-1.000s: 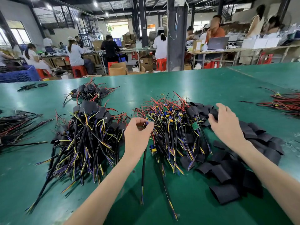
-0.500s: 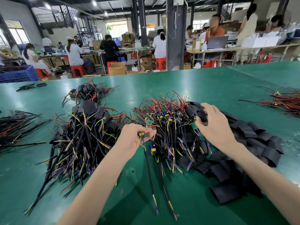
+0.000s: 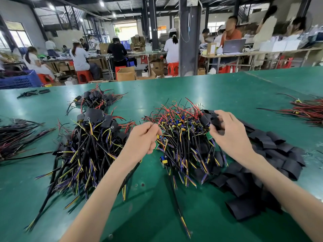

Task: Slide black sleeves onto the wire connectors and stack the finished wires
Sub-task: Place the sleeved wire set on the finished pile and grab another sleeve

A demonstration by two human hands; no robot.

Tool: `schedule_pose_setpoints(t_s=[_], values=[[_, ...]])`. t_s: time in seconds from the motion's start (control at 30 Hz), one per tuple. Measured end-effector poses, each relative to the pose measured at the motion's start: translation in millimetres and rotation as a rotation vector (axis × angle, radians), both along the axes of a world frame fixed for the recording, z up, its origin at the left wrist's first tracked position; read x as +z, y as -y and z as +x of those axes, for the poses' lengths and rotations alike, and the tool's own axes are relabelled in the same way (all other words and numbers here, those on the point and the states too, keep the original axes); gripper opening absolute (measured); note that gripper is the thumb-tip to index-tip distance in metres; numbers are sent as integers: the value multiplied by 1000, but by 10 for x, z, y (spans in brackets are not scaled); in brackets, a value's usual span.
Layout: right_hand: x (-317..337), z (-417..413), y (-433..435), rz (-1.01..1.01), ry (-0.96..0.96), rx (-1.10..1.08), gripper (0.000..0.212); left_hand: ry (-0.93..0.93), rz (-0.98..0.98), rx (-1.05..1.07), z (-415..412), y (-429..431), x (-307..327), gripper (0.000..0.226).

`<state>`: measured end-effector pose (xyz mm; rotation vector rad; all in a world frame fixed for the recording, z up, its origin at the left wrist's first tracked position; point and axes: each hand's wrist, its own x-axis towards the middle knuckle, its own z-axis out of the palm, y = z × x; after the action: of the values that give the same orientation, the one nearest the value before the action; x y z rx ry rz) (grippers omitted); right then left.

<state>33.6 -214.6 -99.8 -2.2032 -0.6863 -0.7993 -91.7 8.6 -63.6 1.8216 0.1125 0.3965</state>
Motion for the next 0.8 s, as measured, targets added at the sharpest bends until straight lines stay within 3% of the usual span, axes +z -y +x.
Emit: schedule_pose_setpoints(t_s=[0.23,0.43,0.6,0.7,0.8], values=[[1,-87,-43,-109,4,148,33,-72,60,-204,-2,-17,-135,29],[29,-150,-61,-54,-47,246,35,-32,45,-297,-12,20,-184,24],[76,-248,-122,42,-131,340,36,-13,315,-219,12,-11,-223,29],[100,-293,-138,52,-163,374,35,-19,241,-215,46,14,-235,44],[108,-320,-144,27,-173,377,36,-24,149,-199,68,32,-262,43]])
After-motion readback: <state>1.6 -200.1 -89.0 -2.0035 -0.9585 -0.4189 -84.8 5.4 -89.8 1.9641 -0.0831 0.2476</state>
